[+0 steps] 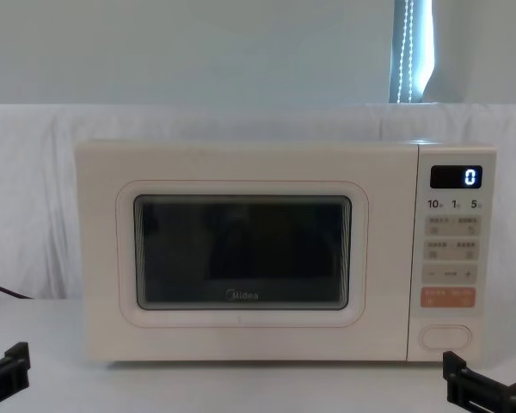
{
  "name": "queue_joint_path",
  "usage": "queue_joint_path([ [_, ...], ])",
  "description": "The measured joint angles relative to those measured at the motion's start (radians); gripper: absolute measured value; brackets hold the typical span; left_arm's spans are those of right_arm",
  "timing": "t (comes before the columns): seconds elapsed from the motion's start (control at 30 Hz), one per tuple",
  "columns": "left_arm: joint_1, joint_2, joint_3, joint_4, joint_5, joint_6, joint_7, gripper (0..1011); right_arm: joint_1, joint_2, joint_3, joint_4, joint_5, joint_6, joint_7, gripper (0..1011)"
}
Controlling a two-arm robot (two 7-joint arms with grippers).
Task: Press the button to open the microwave door with one hand; close the microwave door with the other hand.
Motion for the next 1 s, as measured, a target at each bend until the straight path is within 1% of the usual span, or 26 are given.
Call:
queue_joint_path([
  [1.0, 0.000, 0.000, 0.000, 0.000, 0.000, 0.000, 0.000, 1001, 0.000, 0.000, 0.000, 0.000, 0.000, 0.000, 0.000, 1002],
])
